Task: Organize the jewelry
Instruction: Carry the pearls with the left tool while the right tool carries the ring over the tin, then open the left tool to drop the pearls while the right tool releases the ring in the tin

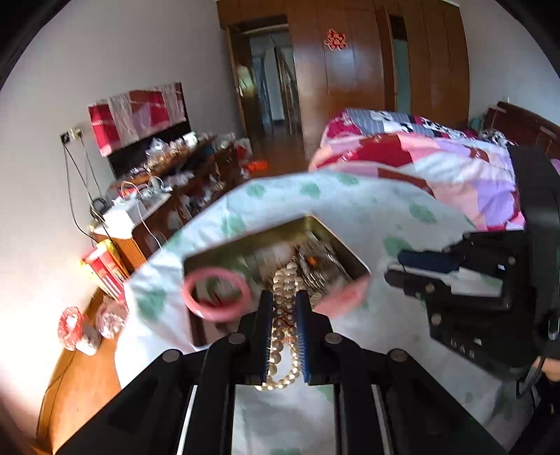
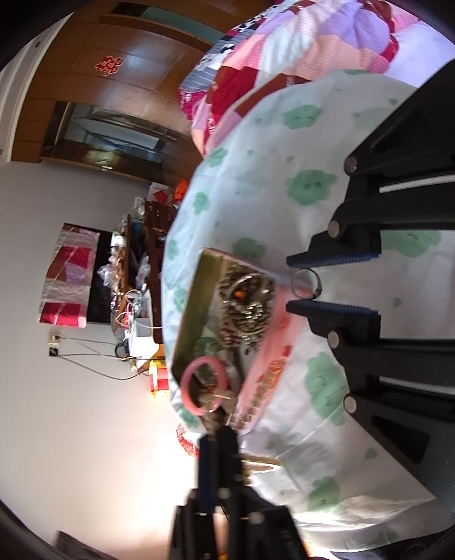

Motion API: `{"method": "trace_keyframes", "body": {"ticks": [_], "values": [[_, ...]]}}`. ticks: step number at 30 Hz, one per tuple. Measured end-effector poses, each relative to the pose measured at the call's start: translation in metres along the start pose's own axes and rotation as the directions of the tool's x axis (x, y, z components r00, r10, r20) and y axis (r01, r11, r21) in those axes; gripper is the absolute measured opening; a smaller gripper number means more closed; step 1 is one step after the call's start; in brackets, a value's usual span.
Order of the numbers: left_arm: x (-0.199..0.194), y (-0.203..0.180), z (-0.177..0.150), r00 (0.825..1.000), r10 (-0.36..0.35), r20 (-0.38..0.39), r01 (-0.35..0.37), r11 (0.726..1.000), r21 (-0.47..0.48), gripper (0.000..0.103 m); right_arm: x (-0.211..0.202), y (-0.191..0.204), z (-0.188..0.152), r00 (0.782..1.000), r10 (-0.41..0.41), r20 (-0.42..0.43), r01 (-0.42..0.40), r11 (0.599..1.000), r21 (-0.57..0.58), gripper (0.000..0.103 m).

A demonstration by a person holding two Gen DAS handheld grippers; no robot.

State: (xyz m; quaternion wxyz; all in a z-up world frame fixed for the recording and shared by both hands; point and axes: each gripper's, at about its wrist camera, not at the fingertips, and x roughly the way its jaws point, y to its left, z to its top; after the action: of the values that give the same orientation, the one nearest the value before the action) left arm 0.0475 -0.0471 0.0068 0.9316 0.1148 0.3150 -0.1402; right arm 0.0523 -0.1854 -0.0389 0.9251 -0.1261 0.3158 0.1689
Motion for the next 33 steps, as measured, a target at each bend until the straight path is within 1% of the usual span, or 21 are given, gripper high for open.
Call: {"method": "trace_keyframes", "body": {"ticks": [2, 6, 8, 12, 16, 17, 18, 19, 20, 21, 22, 23, 24, 25, 29, 31, 33], "values": [[0.004, 0.01, 0.008, 0.999, 0.034, 0.017, -0.034, 0.999, 0.0, 0.012, 0.001, 0.001, 0.01, 1.0, 0.0, 0.011, 0.0, 1.0, -0.015, 0.02], [0.025, 0.03, 0.02, 0.996, 0.088, 0.01, -0.088, 0.996, -0.025, 0.012, 0.011, 0.004, 0.032, 1.0, 0.004, 0.028, -0.003, 0.999, -0.041, 0.02], [0.037, 0.038, 0.023, 0.995, 0.098, 0.001, -0.097, 0.995, -0.036, 0.012, 0.021, 0.007, 0.043, 1.0, 0.006, 0.03, -0.005, 0.999, -0.052, 0.02], [0.06, 0.046, 0.024, 0.992, 0.122, -0.025, -0.123, 0.991, -0.049, 0.013, 0.041, 0.011, 0.053, 1.0, 0.01, 0.027, -0.008, 0.998, -0.068, 0.02], [0.08, 0.049, 0.018, 0.991, 0.118, -0.066, -0.123, 0.989, -0.078, 0.013, 0.065, 0.017, 0.055, 1.0, 0.018, 0.016, -0.016, 0.996, -0.09, 0.02], [0.084, 0.051, 0.018, 0.991, 0.108, -0.08, -0.115, 0.989, -0.091, 0.017, 0.071, 0.018, 0.053, 1.0, 0.028, 0.015, -0.026, 0.995, -0.094, 0.02], [0.086, 0.051, 0.017, 0.991, 0.101, -0.087, -0.11, 0.989, -0.099, 0.021, 0.073, 0.018, 0.051, 0.999, 0.031, 0.015, -0.03, 0.995, -0.096, 0.024], [0.086, 0.05, 0.015, 0.99, 0.107, -0.088, -0.115, 0.988, -0.099, 0.034, 0.077, 0.018, 0.049, 1.0, 0.03, 0.01, -0.029, 0.995, -0.097, 0.035], [0.084, 0.05, 0.013, 0.989, 0.124, -0.081, -0.132, 0.986, -0.097, 0.049, 0.079, 0.017, 0.047, 0.999, 0.035, 0.003, -0.035, 0.995, -0.093, 0.038], [0.081, 0.049, 0.013, 0.989, 0.129, -0.069, -0.136, 0.986, -0.097, 0.056, 0.078, 0.017, 0.046, 0.999, 0.036, 0.005, -0.035, 0.995, -0.09, 0.038], [0.076, 0.049, 0.012, 0.989, 0.135, -0.053, -0.14, 0.985, -0.097, 0.067, 0.075, 0.016, 0.045, 0.999, 0.03, 0.012, -0.029, 0.996, -0.086, 0.04], [0.072, 0.049, 0.011, 0.988, 0.147, -0.044, -0.151, 0.984, -0.097, 0.072, 0.072, 0.015, 0.044, 1.0, 0.026, 0.016, -0.024, 0.996, -0.081, 0.043], [0.068, 0.049, 0.011, 0.987, 0.155, -0.037, -0.158, 0.983, -0.097, 0.072, 0.068, 0.014, 0.043, 1.0, 0.024, 0.019, -0.023, 0.997, -0.073, 0.05], [0.063, 0.049, 0.01, 0.988, 0.153, -0.032, -0.156, 0.983, -0.099, 0.072, 0.064, 0.012, 0.042, 1.0, 0.023, 0.021, -0.021, 0.998, -0.067, 0.052], [0.046, 0.055, 0.008, 0.986, 0.163, -0.013, -0.164, 0.978, -0.127, 0.072, 0.047, 0.008, 0.04, 0.999, -0.017, 0.036, 0.019, 0.999, -0.045, 0.053], [0.04, 0.058, 0.006, 0.987, 0.159, -0.006, -0.158, 0.977, -0.143, 0.072, 0.038, 0.003, 0.038, 0.998, -0.04, 0.045, 0.041, 0.999, -0.023, 0.056], [0.033, 0.059, 0.005, 0.987, 0.163, 0.001, -0.161, 0.976, -0.144, 0.072, 0.033, 0.0, 0.038, 0.998, -0.048, 0.048, 0.048, 0.999, -0.006, 0.056]]}}
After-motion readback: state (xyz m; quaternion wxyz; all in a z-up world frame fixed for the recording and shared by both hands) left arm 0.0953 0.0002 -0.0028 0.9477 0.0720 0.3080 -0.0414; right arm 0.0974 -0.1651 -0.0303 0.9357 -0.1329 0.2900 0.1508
